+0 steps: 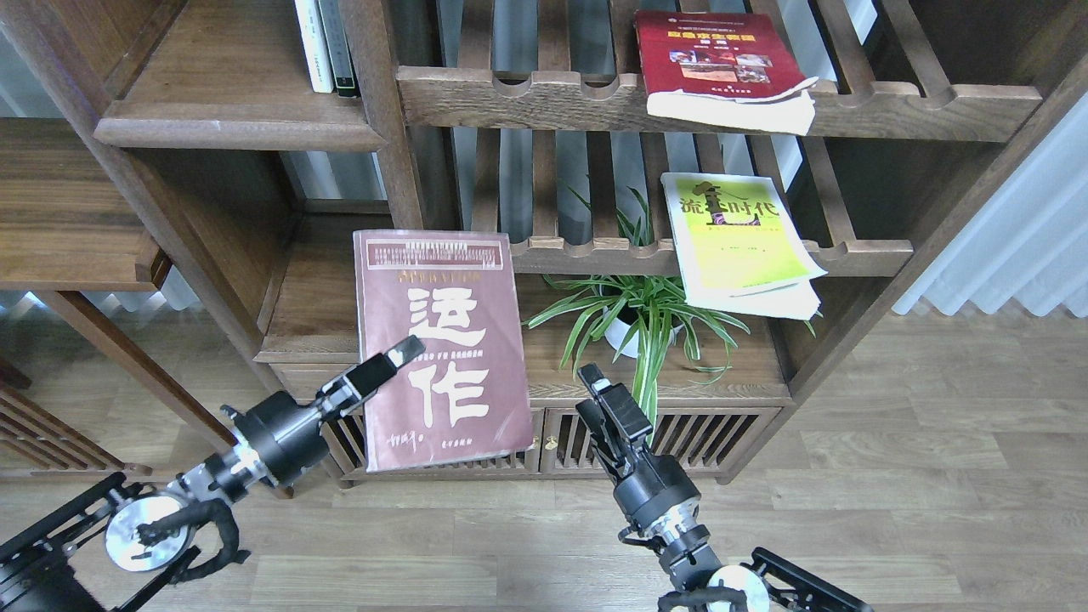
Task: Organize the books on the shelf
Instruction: 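Release the right gripper and lift the maroon book with the left gripper, then raise the maroon book with the left gripper onto the upper shelf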
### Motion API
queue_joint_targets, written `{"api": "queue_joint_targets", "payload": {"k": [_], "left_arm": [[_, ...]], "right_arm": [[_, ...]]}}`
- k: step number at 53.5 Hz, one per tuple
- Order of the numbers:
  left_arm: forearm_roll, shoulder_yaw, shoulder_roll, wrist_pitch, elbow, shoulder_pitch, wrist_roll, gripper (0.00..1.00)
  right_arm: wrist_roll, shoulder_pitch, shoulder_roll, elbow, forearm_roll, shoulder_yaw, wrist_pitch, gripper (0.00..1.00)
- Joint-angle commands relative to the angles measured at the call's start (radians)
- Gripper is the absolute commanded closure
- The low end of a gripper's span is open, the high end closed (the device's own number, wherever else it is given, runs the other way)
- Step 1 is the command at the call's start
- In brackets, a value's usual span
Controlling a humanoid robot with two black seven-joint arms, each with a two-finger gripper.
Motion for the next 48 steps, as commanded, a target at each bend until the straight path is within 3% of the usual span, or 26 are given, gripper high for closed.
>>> {"api": "queue_joint_targets", "payload": {"k": [1, 48], "left_arm": [[0.000, -0.048, -0.014, 0.000, -0.012, -0.005, 0.017, 1.00], [-0.064, -0.453, -0.038, 0.000, -0.034, -0.065, 0.008, 1.00]], "right_arm": [[0.000, 0.001, 0.006, 0.000, 0.000, 0.000, 0.000, 0.12], [0.000, 0.018, 0.010, -0.002, -0.001, 0.000, 0.000, 0.12]]}}
